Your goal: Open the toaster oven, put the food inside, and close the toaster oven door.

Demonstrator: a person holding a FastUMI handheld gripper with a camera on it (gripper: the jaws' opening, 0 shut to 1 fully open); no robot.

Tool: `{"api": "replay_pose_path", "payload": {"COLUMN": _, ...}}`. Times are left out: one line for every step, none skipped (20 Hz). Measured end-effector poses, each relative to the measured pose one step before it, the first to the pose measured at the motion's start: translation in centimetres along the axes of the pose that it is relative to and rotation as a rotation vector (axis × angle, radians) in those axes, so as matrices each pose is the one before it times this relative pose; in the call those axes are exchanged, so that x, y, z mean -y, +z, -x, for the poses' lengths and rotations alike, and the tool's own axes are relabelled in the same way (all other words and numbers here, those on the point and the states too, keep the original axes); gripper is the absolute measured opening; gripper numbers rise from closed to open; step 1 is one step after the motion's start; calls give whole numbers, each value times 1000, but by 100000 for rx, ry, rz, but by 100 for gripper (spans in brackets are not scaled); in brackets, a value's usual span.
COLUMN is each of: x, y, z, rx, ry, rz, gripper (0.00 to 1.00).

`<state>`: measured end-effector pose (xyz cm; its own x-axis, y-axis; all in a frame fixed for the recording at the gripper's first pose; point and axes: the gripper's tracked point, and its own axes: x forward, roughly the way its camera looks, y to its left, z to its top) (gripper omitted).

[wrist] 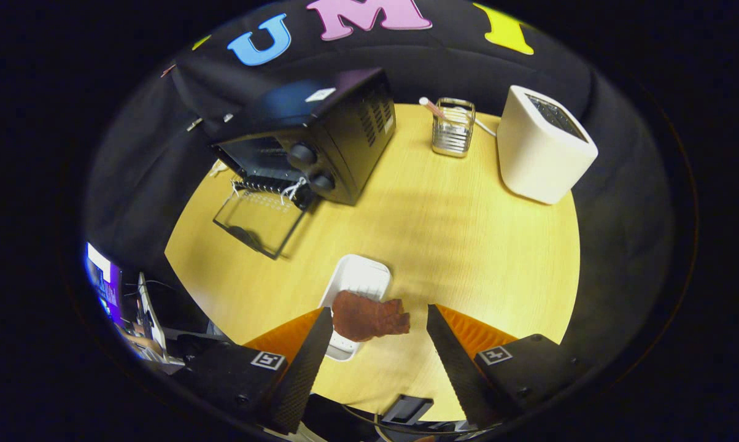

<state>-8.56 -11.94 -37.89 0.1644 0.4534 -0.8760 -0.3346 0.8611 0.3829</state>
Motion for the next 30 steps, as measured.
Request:
{"api": "replay_pose_path", "payload": {"x": 280, "y": -490, "z": -669, "rx": -2250, "ry": 2533, "rz": -143, "gripper": 96}}
{"api": "replay_pose_path", "payload": {"x": -169, "y": -221, "z": -759, "rx": -2278, "ry": 3402, "rz": -1431, "gripper": 91}}
{"api": "replay_pose_path", "payload": {"x": -190, "y": -388, "z": -677, "rx": -1744, "ry": 3290, "rz": -2189, "gripper": 85}}
{"api": "replay_pose_path", "payload": {"x": -82, "y": 99, "z": -602, "rx": -719, "ry": 2591, "rz": -2229, "gripper": 76}}
{"api": "replay_pose_path", "payload": {"x": 160, "y": -78, "z": -616, "rx": -828, "ry": 1654, "rz": -2195, "gripper": 69}}
{"api": "replay_pose_path", "payload": {"x": 274, "y": -210, "z": -510, "rx": -1053, "ry": 536, "rz": -1251, "gripper": 54}}
{"api": "replay_pose_path", "payload": {"x": -286, "y": 123, "z": -47, "rx": -327, "ry": 3001, "rz": -1688, "gripper": 49}}
{"api": "replay_pose_path", "payload": {"x": -500, "y": -170, "z": -738, "rx": 778, "ry": 4436, "rz": -3417, "gripper": 41}}
{"api": "replay_pose_path", "payload": {"x": -833, "y": 623, "z": 1300, "rx": 2151, "ry": 4154, "rz": -2290, "gripper": 34}}
{"api": "replay_pose_path", "payload": {"x": -479, "y": 323, "z": 277, "rx": 2105, "ry": 1212, "rz": -648, "gripper": 21}}
{"api": "replay_pose_path", "payload": {"x": 359, "y": 47, "z": 421, "rx": 2125, "ry": -1648, "rz": 985, "gripper": 17}}
{"api": "replay_pose_path", "payload": {"x": -11, "y": 272, "z": 320, "rx": 2264, "ry": -1728, "rz": 439, "gripper": 14}}
{"api": "replay_pose_path", "payload": {"x": 89, "y": 255, "z": 487, "rx": 2436, "ry": -1886, "rz": 872, "gripper": 13}}
{"api": "replay_pose_path", "payload": {"x": -99, "y": 209, "z": 610, "rx": 2845, "ry": -1905, "rz": 633, "gripper": 13}}
{"api": "replay_pose_path", "payload": {"x": -327, "y": 394, "z": 738, "rx": 3200, "ry": -1791, "rz": -114, "gripper": 13}}
{"api": "replay_pose_path", "payload": {"x": -609, "y": 359, "z": 819, "rx": 3705, "ry": -1328, "rz": -737, "gripper": 13}}
{"api": "replay_pose_path", "payload": {"x": -657, "y": 685, "z": 732, "rx": 3958, "ry": -1238, "rz": -1258, "gripper": 13}}
{"api": "replay_pose_path", "payload": {"x": -824, "y": 613, "z": 806, "rx": 4241, "ry": -1104, "rz": -978, "gripper": 13}}
{"api": "replay_pose_path", "payload": {"x": -935, "y": 540, "z": 694, "rx": 4008, "ry": -873, "rz": -545, "gripper": 13}}
{"api": "replay_pose_path", "payload": {"x": -1208, "y": 310, "z": 655, "rx": 3800, "ry": -425, "rz": 162, "gripper": 13}}
{"api": "replay_pose_path", "payload": {"x": -1423, "y": 456, "z": 585, "rx": 3517, "ry": 4, "rz": 359, "gripper": 13}}
{"api": "replay_pose_path", "payload": {"x": -1569, "y": 254, "z": 581, "rx": 3226, "ry": 204, "rz": -649, "gripper": 13}}
{"api": "replay_pose_path", "payload": {"x": -1807, "y": 434, "z": 391, "rx": 3143, "ry": 629, "rz": -1785, "gripper": 13}}
{"api": "replay_pose_path", "payload": {"x": -1929, "y": 57, "z": 343, "rx": 2579, "ry": 1081, "rz": -1912, "gripper": 13}}
{"api": "replay_pose_path", "payload": {"x": -1849, "y": -88, "z": -64, "rx": 2002, "ry": 1257, "rz": -1714, "gripper": 13}}
{"api": "replay_pose_path", "payload": {"x": -1868, "y": 41, "z": -58, "rx": 1722, "ry": 1305, "rz": -1829, "gripper": 13}}
{"api": "replay_pose_path", "payload": {"x": -1845, "y": -120, "z": -368, "rx": 1675, "ry": 1837, "rz": -1825, "gripper": 13}}
{"api": "replay_pose_path", "payload": {"x": -1599, "y": -265, "z": -557, "rx": 1735, "ry": 1798, "rz": -1700, "gripper": 13}}
{"api": "replay_pose_path", "payload": {"x": -1397, "y": -173, "z": -755, "rx": 1084, "ry": 1039, "rz": -1568, "gripper": 13}}
{"api": "replay_pose_path", "payload": {"x": -1082, "y": -116, "z": -735, "rx": 982, "ry": 318, "rz": -1833, "gripper": 13}}
